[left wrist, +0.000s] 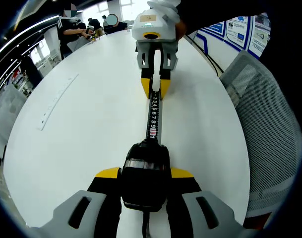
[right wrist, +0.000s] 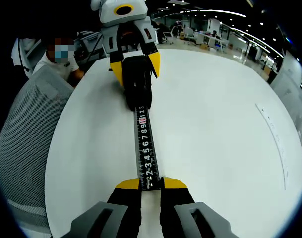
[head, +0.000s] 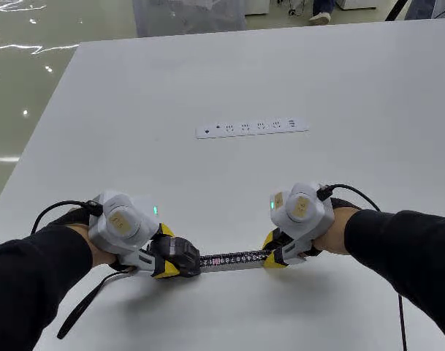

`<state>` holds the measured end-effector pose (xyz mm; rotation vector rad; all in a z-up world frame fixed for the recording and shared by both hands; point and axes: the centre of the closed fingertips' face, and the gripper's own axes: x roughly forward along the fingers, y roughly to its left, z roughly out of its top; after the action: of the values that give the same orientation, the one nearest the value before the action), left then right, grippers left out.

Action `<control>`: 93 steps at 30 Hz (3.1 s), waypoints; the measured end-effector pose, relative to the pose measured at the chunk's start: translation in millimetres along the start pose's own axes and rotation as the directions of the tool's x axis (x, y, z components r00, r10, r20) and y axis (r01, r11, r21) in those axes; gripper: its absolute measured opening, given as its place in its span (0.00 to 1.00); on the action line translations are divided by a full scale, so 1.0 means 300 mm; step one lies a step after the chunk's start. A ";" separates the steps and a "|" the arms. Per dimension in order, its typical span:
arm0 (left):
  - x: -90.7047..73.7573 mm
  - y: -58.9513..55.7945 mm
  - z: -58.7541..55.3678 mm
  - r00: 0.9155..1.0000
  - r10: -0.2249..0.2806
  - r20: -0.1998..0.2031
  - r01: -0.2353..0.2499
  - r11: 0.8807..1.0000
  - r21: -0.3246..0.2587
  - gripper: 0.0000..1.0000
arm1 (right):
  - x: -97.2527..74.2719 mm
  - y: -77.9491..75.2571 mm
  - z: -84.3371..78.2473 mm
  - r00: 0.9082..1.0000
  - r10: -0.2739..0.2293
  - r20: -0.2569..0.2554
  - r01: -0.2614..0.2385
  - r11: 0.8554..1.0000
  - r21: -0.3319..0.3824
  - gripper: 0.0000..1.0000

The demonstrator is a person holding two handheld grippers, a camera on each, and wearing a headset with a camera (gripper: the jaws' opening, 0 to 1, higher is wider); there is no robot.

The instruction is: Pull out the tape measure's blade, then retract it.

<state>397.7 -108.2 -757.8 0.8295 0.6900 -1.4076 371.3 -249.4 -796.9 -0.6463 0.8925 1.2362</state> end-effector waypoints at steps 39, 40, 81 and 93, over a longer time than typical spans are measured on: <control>-0.001 0.000 -0.003 1.000 0.000 -0.001 0.000 1.000 -0.002 0.29 | -0.028 -0.005 -0.042 1.000 -0.007 -0.010 0.008 1.000 0.009 0.09; -0.001 0.000 -0.003 1.000 0.000 -0.001 0.000 1.000 -0.002 0.29 | -0.029 -0.007 -0.043 1.000 -0.007 -0.011 0.007 1.000 0.009 0.09; 0.001 -0.001 -0.001 1.000 -0.004 -0.002 0.004 1.000 0.000 0.29 | -0.056 -0.007 -0.081 1.000 -0.009 -0.014 0.009 1.000 0.019 0.09; 0.001 -0.001 0.000 1.000 -0.002 -0.001 0.002 1.000 0.000 0.29 | -0.063 -0.010 -0.096 1.000 -0.011 -0.013 0.012 1.000 0.021 0.09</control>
<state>397.6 -108.4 -758.0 0.8297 0.6923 -1.4090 366.3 -283.6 -796.0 -0.6423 0.9105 1.2119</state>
